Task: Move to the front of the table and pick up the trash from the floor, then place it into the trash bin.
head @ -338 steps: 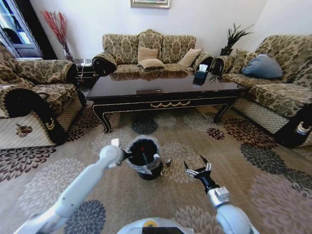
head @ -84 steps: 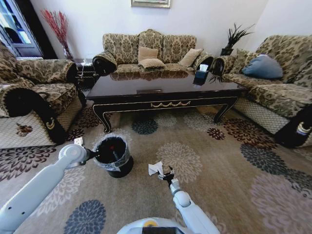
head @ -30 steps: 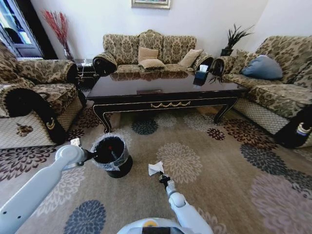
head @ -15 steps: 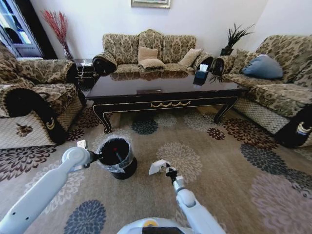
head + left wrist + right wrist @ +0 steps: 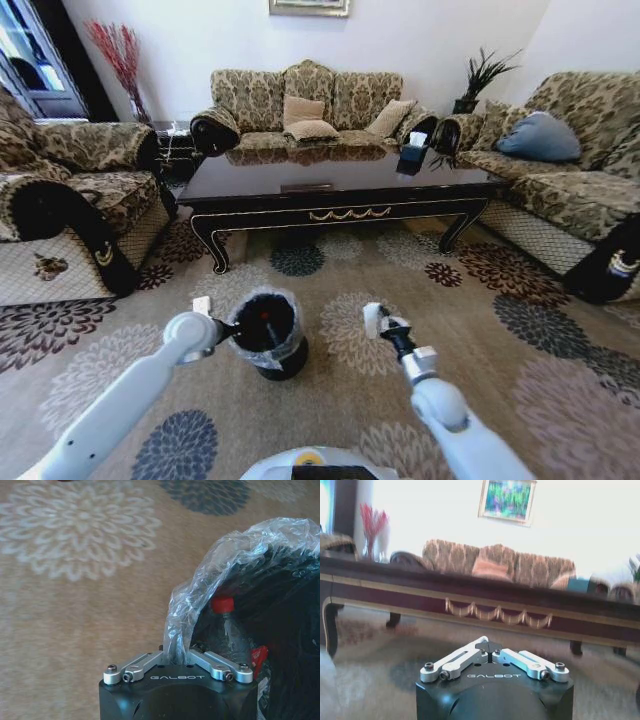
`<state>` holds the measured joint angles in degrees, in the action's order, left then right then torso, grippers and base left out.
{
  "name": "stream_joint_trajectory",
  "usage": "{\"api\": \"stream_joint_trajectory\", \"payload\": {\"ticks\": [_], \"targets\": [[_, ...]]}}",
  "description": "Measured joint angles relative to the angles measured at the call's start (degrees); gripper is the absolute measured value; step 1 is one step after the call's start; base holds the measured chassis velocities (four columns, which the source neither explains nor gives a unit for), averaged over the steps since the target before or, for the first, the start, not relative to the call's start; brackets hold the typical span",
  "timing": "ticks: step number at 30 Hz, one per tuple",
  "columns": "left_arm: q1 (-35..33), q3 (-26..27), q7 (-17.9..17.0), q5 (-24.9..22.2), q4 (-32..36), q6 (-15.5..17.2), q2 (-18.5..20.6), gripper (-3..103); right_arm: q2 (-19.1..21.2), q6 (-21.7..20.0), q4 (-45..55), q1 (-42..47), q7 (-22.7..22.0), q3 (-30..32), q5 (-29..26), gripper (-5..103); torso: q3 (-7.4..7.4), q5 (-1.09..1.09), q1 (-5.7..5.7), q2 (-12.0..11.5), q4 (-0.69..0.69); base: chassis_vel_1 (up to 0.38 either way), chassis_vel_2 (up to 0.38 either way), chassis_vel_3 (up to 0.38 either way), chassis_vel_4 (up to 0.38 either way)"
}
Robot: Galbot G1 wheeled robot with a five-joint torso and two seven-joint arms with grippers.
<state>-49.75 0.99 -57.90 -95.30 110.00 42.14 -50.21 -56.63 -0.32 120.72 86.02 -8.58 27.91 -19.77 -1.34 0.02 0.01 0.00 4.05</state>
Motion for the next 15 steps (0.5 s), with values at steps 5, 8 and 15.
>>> {"api": "stream_joint_trajectory", "payload": {"ticks": [5, 8, 15], "targets": [[2.14, -3.98, -1.68, 0.67, -0.34, 0.0, -5.9, 0, 1.5, -1.09, 7.74, 4.86, 0.0, 4.75, -1.85, 0, 0.0, -0.02, 0.0, 0.0, 0.02, 0.0, 0.0, 0.0, 0.0], [3.49, -6.46, -2.59, 1.49, -1.25, 0.0, -8.25, 0, 1.98, -1.4, 10.98, 7.63, 0.02, 7.03, -2.0, 0, 0.0, 0.01, 0.0, 0.0, 0.02, 0.0, 0.0, 0.0, 0.0], [9.04, -15.39, -4.27, 2.37, -4.67, -0.01, -11.96, 0, 2.27, -2.0, 19.17, 14.32, 0.71, 10.99, -1.75, 0, 0.0, 0.01, 0.0, 0.0, 0.01, 0.0, 0.0, 0.0, 0.0]]}}
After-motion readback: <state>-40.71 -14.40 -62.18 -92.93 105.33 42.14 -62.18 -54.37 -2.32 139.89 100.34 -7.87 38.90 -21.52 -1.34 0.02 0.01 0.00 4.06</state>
